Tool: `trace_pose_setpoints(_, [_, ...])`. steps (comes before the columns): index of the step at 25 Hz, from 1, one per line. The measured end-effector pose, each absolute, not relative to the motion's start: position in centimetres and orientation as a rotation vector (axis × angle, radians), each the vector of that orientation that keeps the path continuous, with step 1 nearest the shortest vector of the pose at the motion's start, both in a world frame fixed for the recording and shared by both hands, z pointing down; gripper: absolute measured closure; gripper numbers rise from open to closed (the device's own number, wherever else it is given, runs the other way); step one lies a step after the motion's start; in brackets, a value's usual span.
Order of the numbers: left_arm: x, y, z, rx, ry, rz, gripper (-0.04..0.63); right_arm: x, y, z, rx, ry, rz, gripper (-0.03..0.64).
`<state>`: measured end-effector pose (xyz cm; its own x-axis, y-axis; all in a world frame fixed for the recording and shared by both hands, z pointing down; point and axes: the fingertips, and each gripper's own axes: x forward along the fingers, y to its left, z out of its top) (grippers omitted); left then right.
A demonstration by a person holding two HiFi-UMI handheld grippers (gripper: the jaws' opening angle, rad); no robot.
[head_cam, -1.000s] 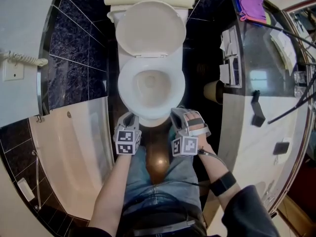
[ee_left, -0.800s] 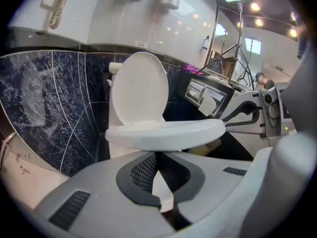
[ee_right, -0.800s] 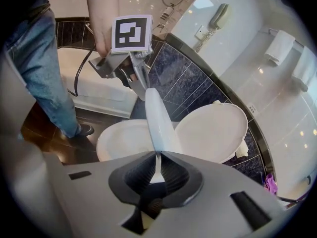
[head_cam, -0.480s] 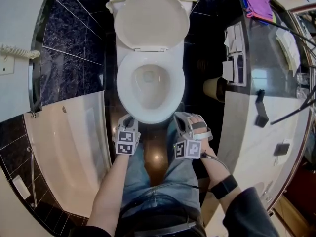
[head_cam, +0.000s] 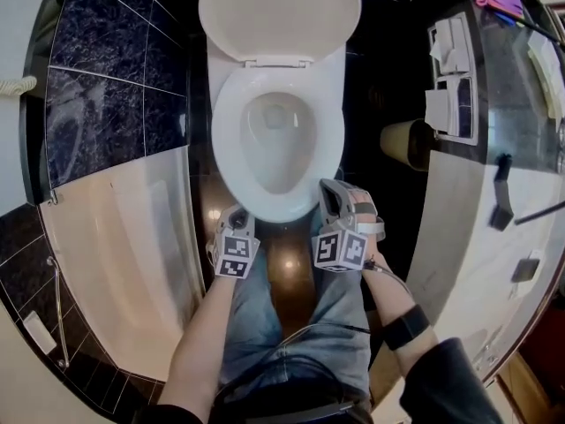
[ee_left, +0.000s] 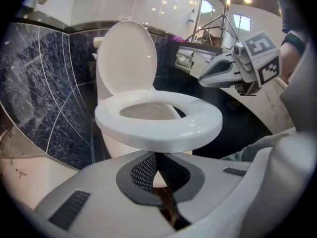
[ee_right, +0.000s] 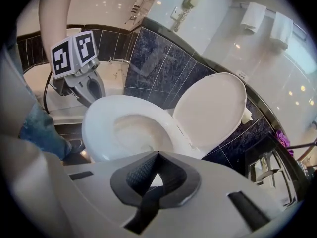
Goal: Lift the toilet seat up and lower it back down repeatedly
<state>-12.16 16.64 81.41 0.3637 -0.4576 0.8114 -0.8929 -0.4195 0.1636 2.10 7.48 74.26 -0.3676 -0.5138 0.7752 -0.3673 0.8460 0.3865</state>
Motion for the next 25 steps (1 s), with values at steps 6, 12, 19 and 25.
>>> trace_pose_setpoints(6, [-12.2,19.3,86.6,1.977,-1.099,1.012,0.595,2.4,6.6,78.2,0.712,-1.996,-0.121,0.6])
trace_pose_setpoints(12, [-11.8,19.0,88.8,2.005,-1.102,1.006,0.595,2.6,7.1,80.9,0.699,-1.985,-0.101,0.6])
trace_pose_setpoints(19, [-11.8,17.2,87.8,1.998,-1.107,0.986,0.595,2.8,7.3,80.7,0.724,-1.982,-0.065,0.6])
trace_pose_setpoints(25, [-12.6,15.1,82.8,2.039,-1.155,0.948,0.595,2.5,6.2,76.7,0.77,-1.995,-0.054,0.6])
